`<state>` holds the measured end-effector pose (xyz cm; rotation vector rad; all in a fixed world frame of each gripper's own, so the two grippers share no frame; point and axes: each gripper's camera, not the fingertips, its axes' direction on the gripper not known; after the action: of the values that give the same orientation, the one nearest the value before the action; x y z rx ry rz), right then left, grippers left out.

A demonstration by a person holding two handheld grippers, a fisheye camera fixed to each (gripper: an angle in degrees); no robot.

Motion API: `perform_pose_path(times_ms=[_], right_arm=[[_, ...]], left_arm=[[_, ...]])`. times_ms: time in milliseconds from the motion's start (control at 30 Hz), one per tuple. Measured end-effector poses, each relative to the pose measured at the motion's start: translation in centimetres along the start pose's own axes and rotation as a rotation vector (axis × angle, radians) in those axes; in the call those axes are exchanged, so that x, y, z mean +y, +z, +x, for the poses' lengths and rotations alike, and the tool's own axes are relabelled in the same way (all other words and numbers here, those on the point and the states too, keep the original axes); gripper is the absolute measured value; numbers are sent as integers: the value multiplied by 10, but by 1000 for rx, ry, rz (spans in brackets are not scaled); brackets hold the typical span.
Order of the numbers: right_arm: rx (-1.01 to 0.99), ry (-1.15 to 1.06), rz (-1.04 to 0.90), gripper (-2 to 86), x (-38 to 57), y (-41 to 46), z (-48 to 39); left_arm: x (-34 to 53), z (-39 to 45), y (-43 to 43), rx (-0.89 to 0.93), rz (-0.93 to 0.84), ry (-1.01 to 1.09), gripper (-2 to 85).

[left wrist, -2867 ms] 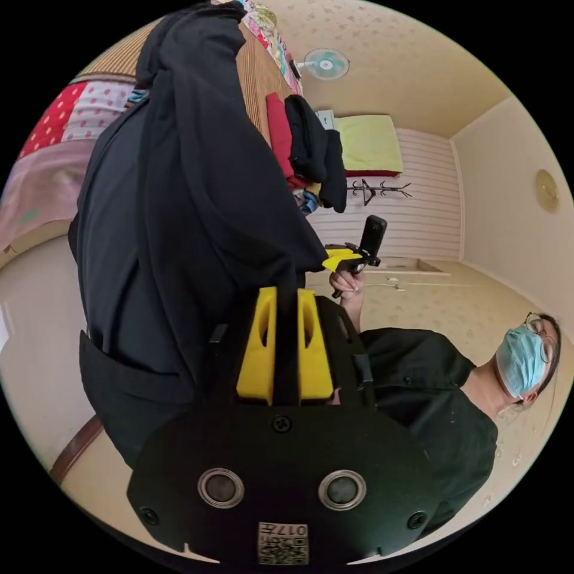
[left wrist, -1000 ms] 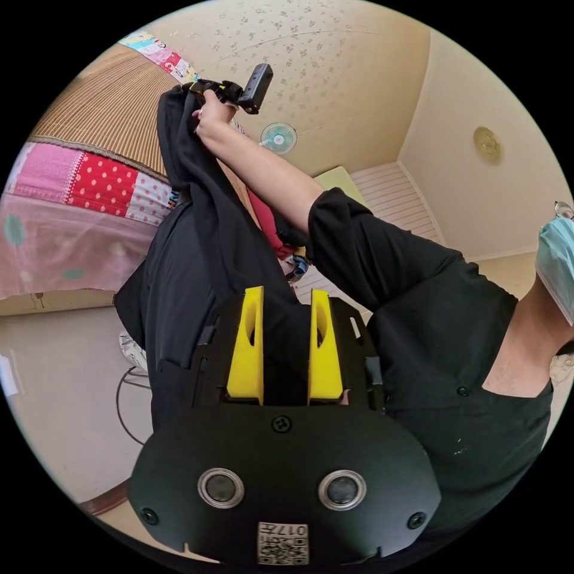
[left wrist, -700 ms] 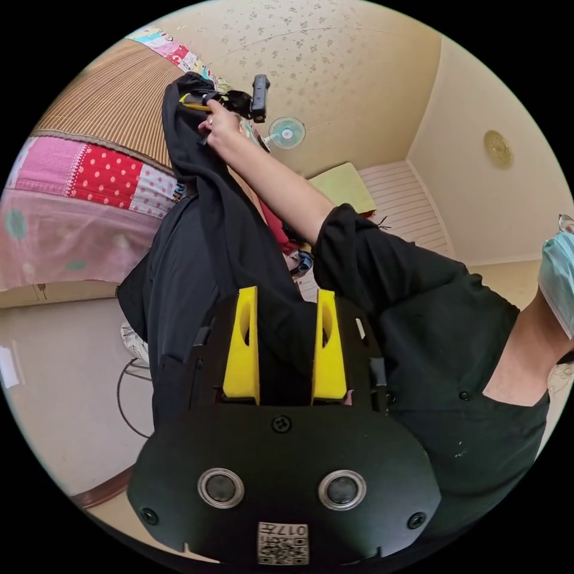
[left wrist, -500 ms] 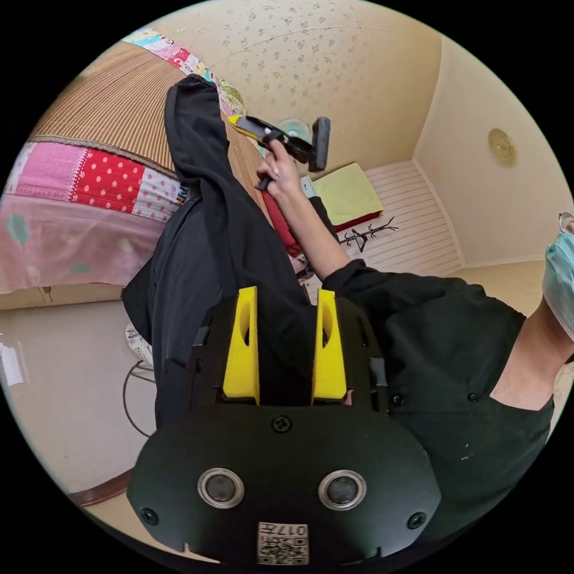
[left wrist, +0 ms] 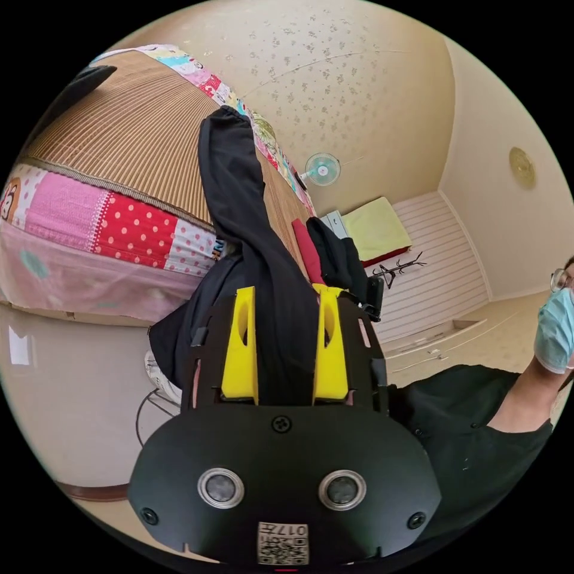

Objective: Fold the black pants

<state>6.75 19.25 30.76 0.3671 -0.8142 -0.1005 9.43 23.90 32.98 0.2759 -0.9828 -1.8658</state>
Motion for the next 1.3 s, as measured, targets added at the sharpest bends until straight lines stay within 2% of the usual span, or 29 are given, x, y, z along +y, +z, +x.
perform_pose_path(times_ms=[133,367,433,533,667,733,800,933,1033,1133,1300], right_arm=[[-78,49,-94,163,-66,13,36],[-74,140,-323,172,-153,50,72],[-123,143,-351,174,-163,45,72],[-320,140,-433,173,-169,52,67],[-345,149,-435,163,-178,55,56],[-401,160,-464,159,-184,64,52],[-444,170,-489,152,-187,72,46],[-484,159,-457,142,-185,63,28],[-496,133,-404,129,-173,48,12],[-488,101,-356,101,-159,34,-10],[-681,53,-169,77,-156,-9,-44]], left_arm=[[-33,-23,29,28,-47,-64,163],[-35,-21,62,18,-114,-77,141],[-30,-20,61,34,-142,-62,91],[-22,-22,56,60,-160,-46,53],[-4,-36,31,98,-61,-30,48],[9,-50,34,87,-74,-51,51],[16,-60,42,157,-97,-67,70],[34,-85,61,313,-127,-125,139],[44,-85,72,316,-186,-96,108],[57,-74,68,320,-170,-44,68],[66,-28,55,441,-160,119,88]])
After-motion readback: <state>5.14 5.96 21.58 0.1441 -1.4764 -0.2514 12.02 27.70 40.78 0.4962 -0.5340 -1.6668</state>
